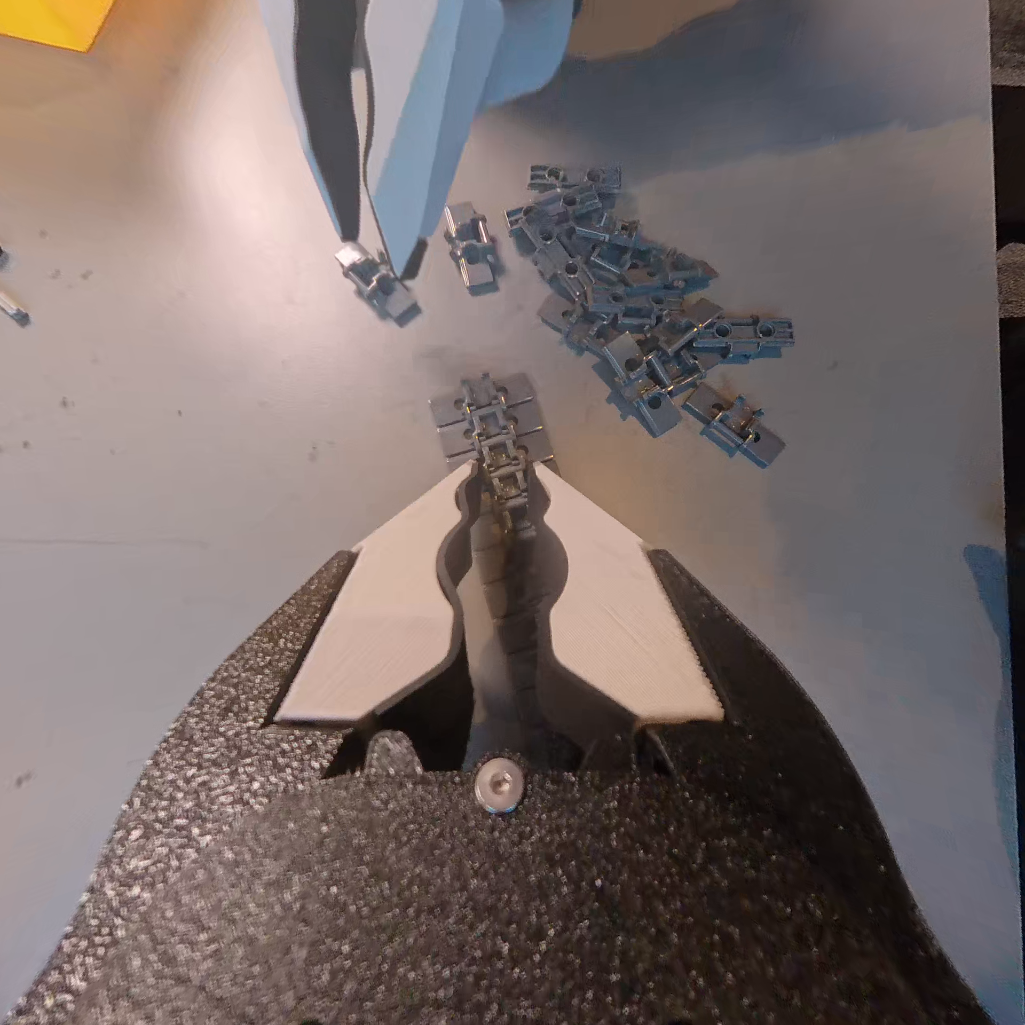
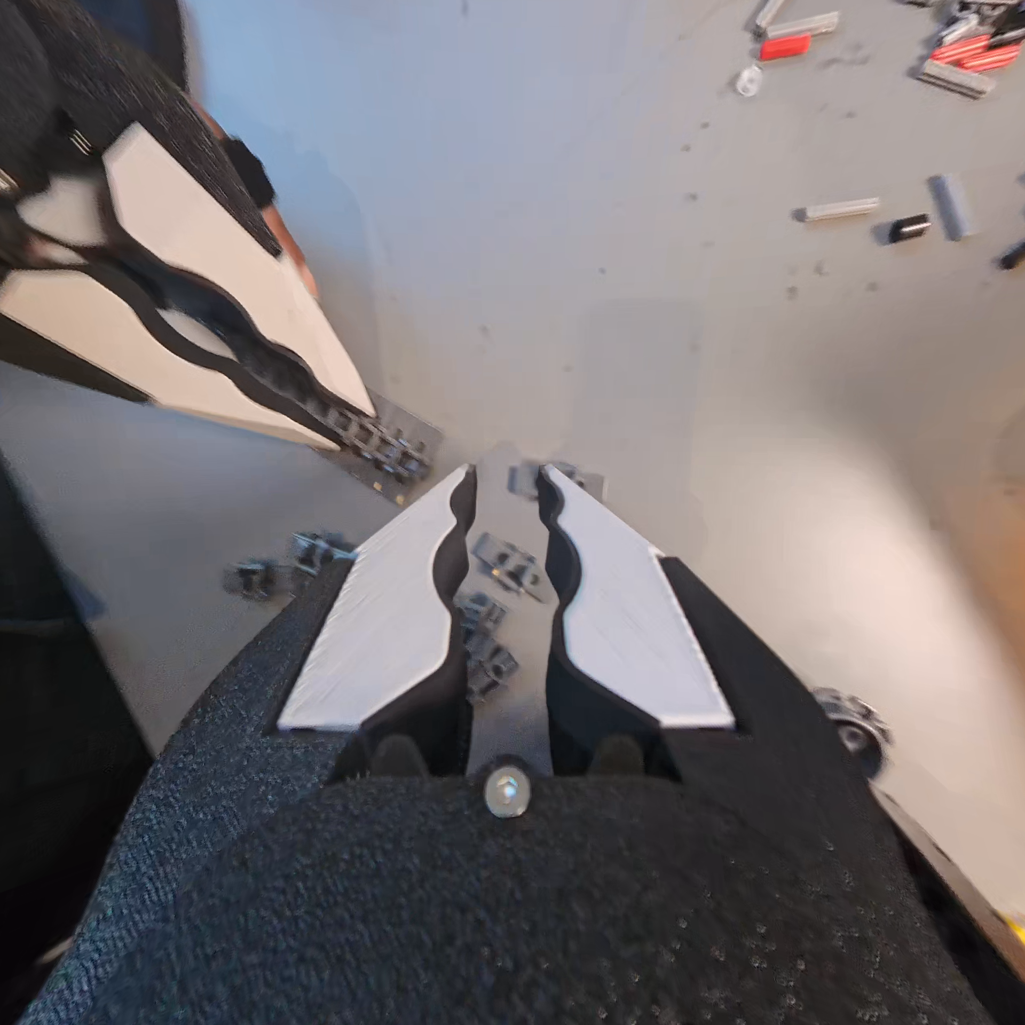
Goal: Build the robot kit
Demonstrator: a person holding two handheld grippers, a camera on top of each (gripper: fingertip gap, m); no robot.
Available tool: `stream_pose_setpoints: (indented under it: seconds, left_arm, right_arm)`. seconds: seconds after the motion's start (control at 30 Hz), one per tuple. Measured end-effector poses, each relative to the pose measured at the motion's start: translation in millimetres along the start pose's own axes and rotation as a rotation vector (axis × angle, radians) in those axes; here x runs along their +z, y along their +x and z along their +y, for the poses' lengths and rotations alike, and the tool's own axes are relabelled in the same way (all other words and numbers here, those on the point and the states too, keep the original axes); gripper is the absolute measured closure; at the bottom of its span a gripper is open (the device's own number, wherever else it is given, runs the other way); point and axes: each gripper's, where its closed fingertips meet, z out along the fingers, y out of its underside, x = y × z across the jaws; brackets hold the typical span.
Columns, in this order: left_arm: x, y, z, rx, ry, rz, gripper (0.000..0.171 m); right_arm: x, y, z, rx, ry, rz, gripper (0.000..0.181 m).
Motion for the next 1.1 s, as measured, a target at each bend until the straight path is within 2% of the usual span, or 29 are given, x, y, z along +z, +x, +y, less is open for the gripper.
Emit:
stream_pose_setpoints:
  seconds: [0.17, 0.23, 0.43, 0.5, 0.6, 0.63, 0.67, 0.77, 0.9, 1.03, 1.1]
  left_arm:
    - [-2, 5, -1, -0.022, 0.009, 0.053, 0.158]
    - [-5, 5, -5, -0.036, 0.036, 0.073, 0.156]
    - [-22, -3, -22, -0.109, 0.181, 0.110, 0.153]
    - [-28, -7, -28, -0.149, 0.231, 0.134, 0.152]
    - [-39, -10, -38, -0.236, 0.317, 0.200, 0.149]
    - [-42, -10, -41, -0.272, 0.342, 0.232, 0.148]
    - [-44, -10, -43, -0.306, 0.364, 0.260, 0.148]
    - [-45, -11, -45, -0.385, 0.389, 0.323, 0.147]
    - [-46, -29, -37, -0.385, 0.352, 0.235, 0.147]
    - [-52, -78, -3, -0.293, 0.212, -0.069, 0.148]
    - [-56, -93, 12, -0.291, 0.161, -0.132, 0.148]
  right_arm:
    - [6, 13, 17, -0.138, -0.075, 0.105, 0.151]
    - [12, 19, 21, -0.178, -0.102, 0.140, 0.141]
    - [19, 14, 19, -0.229, -0.064, 0.076, 0.145]
    - [19, 2, 19, -0.303, -0.051, 0.026, 0.146]
    - [14, -21, 6, -0.455, 0.044, 0.027, 0.148]
    - [8, -31, -3, -0.520, 0.103, 0.041, 0.172]
    - [2, -41, -13, -0.585, 0.168, 0.066, 0.176]
    - [-9, -65, -27, -0.687, 0.227, 0.096, 0.167]
    - [-3, -60, -26, -0.684, 0.178, 0.140, 0.165]
    - [4, -49, -29, -0.604, 0.183, 0.120, 0.163]
    - [7, -44, -32, -0.571, 0.184, 0.109, 0.163]
